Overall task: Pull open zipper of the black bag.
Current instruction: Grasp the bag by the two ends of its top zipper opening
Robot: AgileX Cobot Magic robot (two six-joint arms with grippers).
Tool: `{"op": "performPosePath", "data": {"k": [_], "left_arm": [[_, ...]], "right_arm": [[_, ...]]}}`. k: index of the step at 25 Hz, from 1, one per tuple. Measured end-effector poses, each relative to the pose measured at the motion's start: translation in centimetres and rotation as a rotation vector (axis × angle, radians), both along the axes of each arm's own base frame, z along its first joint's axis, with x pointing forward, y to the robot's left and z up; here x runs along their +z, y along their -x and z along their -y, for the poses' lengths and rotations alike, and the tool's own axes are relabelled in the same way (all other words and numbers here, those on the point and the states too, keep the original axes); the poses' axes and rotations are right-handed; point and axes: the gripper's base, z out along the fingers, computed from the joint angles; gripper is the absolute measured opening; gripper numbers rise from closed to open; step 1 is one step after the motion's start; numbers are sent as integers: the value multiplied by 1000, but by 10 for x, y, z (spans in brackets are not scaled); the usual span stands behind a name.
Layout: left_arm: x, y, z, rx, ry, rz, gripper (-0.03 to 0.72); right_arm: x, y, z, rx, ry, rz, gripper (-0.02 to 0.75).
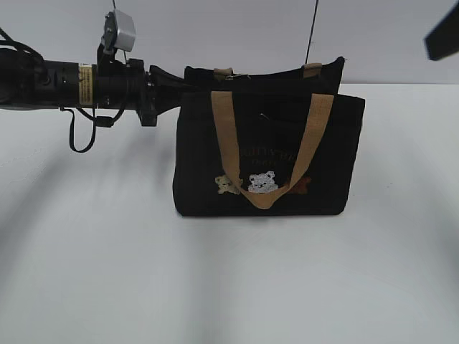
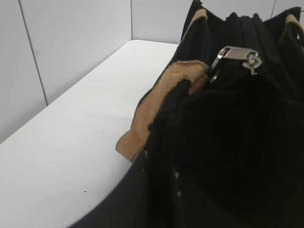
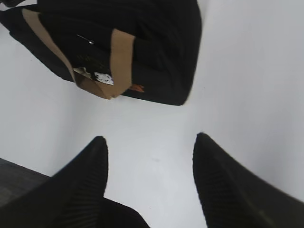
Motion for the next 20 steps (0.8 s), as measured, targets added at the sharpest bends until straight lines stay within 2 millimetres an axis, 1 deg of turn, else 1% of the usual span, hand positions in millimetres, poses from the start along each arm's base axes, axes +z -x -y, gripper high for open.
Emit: {"op": "performPosePath", "data": {"k": [3, 7, 11, 14, 16, 20], "left_arm": [[0, 0, 1, -1, 1, 0, 34], [0, 0, 1, 7, -4, -1, 36], [-1, -1, 1, 22, -15, -2, 36], [-1, -2, 2, 23, -17, -2, 36], [-1, -2, 2, 24, -17, -1, 37], [-1, -2, 2, 24, -17, -1, 39]], "right_arm": [[-3, -36, -28, 14, -30, -60, 430], [-4, -78, -63, -1, -78, -111, 430], [-6, -109, -94, 14, -102, -117, 430], [-22, -129, -115, 27, -101, -149, 430], [-36, -139, -126, 34, -95, -175, 430], [-63, -159, -137, 27, -83, -214, 430]]}}
